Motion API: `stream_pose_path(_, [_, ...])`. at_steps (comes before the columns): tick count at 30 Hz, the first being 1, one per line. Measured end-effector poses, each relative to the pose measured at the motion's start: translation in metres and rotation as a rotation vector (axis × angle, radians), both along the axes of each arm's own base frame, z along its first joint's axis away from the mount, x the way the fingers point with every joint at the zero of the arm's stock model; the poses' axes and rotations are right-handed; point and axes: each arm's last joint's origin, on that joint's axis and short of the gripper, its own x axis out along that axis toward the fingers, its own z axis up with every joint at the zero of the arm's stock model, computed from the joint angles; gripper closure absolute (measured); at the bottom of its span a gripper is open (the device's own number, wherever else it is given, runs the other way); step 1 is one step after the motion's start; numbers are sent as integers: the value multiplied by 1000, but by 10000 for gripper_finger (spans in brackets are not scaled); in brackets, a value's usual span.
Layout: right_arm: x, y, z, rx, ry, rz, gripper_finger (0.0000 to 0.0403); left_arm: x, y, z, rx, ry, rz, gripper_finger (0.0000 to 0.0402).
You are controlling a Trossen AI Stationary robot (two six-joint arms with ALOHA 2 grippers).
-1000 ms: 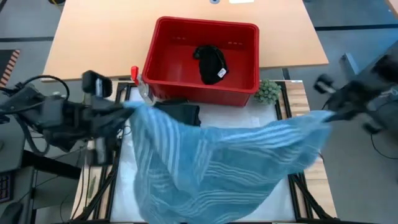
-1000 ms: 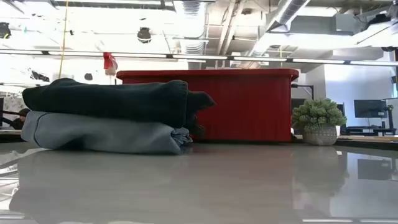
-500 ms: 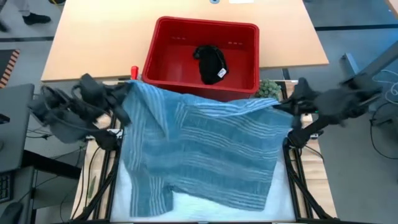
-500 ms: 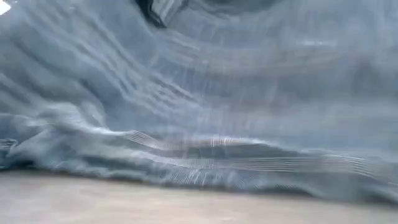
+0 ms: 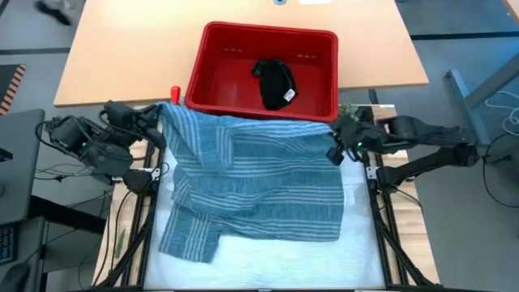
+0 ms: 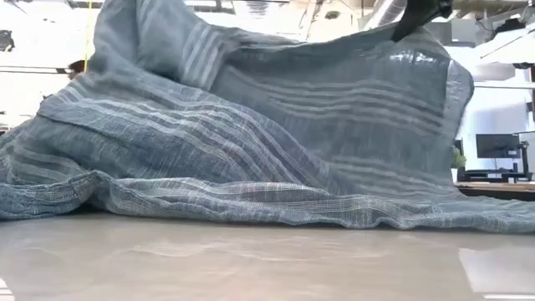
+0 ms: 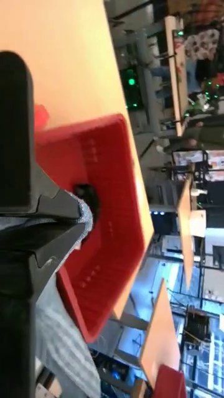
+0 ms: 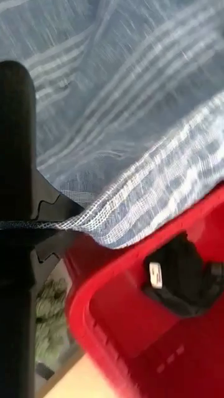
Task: Fold laundry
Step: Fold the blue shirt from the red laundry bin
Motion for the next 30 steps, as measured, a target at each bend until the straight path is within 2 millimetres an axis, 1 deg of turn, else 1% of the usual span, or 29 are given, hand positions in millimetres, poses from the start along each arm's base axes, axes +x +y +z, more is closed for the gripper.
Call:
stream_pose_path(2, [6, 2, -4, 6, 16, 19, 381, -13, 8, -14, -24, -13, 17, 402])
stream_pose_path(4, [12, 6, -7, 15, 25, 31, 381, -25, 14, -27, -66, -65, 25, 402])
stream_pose_path(8, [21, 19, -15, 70, 39, 59, 381, -42, 22, -53, -200, -105, -33, 401])
stream_pose_path(11, [26, 31, -34, 164, 79, 88, 381, -46, 22, -75, -331, -101, -119, 402])
stream_pose_path(16, [28, 46, -77, 291, 149, 79, 381, -49, 20, -104, -501, -100, -276, 402])
stream_pose_path(18, [28, 51, -89, 325, 147, 75, 381, -51, 20, -111, -537, -115, -330, 402])
stream_pose_path(20, [27, 54, -97, 343, 160, 82, 381, -55, 22, -113, -558, -158, -375, 402])
stream_pose_path(25, [24, 54, -111, 350, 210, 76, 381, -77, 34, -114, -597, -265, -417, 402])
stream_pose_path(28, [23, 53, -117, 347, 216, 67, 381, -84, 37, -125, -679, -270, -440, 402])
stream_pose_path(30, [25, 52, -120, 353, 202, 66, 381, -85, 36, -133, -753, -252, -461, 402])
